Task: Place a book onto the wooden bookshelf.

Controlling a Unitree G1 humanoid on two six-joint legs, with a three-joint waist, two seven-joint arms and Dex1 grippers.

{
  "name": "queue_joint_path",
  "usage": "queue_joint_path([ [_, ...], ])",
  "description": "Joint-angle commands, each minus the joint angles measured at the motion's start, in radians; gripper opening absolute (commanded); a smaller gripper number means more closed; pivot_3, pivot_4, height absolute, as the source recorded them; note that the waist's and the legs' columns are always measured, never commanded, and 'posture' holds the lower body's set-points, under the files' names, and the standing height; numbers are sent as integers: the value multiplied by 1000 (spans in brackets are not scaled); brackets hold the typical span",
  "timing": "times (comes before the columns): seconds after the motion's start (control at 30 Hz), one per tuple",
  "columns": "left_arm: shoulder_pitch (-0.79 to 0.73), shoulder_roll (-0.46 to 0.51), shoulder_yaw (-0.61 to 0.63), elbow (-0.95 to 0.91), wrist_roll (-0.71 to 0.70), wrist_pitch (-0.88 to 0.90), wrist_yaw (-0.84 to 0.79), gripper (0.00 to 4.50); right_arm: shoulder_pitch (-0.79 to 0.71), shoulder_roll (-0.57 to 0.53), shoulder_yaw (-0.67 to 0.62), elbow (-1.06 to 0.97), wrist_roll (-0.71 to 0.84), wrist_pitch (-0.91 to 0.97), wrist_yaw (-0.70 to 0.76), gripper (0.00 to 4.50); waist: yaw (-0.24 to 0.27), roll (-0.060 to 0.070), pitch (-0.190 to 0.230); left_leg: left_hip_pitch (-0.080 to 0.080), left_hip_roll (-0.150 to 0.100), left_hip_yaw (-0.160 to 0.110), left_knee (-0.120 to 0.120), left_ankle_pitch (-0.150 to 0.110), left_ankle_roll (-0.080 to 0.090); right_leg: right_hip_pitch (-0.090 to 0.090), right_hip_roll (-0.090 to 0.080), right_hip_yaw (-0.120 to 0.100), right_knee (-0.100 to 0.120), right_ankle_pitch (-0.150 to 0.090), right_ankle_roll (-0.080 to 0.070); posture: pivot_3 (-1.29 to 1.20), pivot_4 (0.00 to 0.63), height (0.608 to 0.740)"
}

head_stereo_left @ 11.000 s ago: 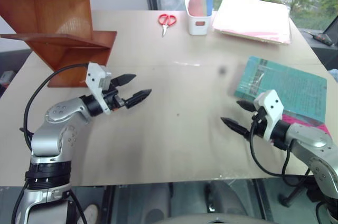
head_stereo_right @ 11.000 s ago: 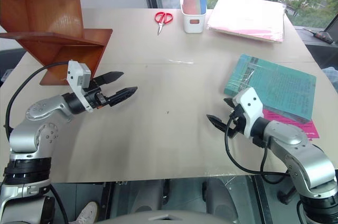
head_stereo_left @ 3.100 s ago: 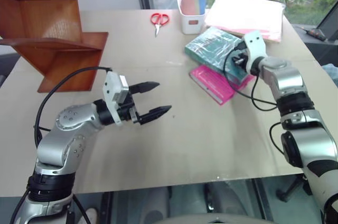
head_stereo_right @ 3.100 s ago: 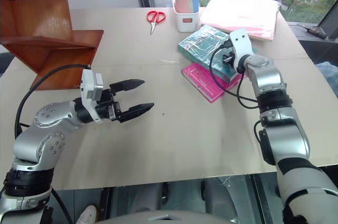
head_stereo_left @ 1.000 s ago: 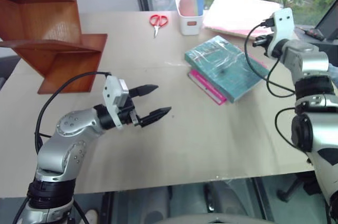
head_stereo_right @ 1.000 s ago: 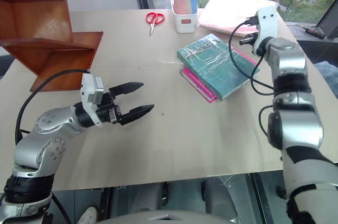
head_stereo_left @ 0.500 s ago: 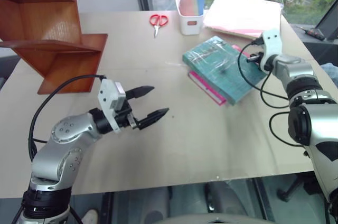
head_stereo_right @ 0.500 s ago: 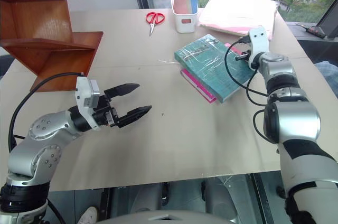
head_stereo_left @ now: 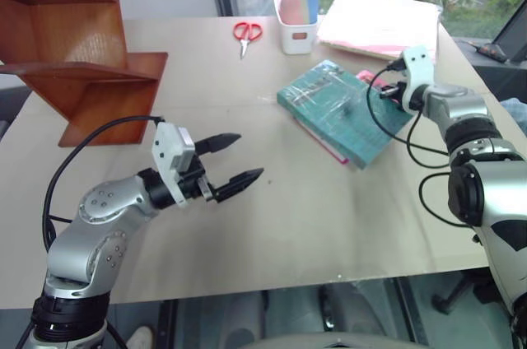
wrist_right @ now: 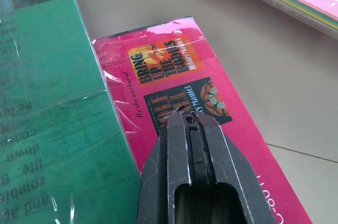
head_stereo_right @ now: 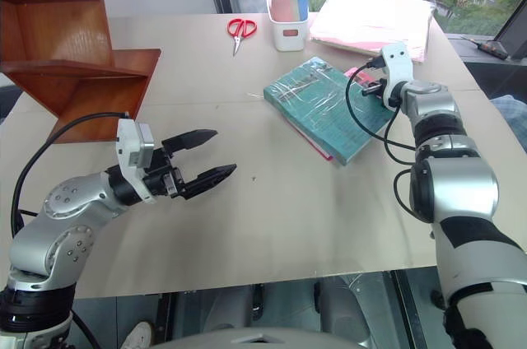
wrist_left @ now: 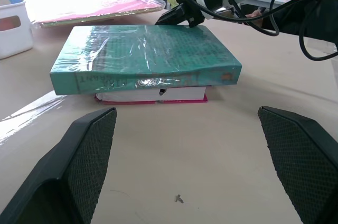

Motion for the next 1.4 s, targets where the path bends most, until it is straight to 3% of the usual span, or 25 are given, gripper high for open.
queue_joint_path([
  [0.03,-9,11,15,-15,-11,-12,-14,4500,-8,1,3,-44,6,28,7,39,0,0,0,0,0,0,0,0,0,0,0,0,0,0,0,0,150,740],
  [0.87,-28,8,9,5,-5,-9,-37,4500,140,30,5,-399,59,268,39,39,2,0,0,0,0,0,0,0,0,0,0,0,0,0,0,0,150,740],
  [1.4,-42,3,-2,19,-2,-13,-41,4500,248,52,-30,-675,124,406,-31,39,2,0,0,0,0,-1,0,0,0,0,0,0,0,0,0,0,150,740],
])
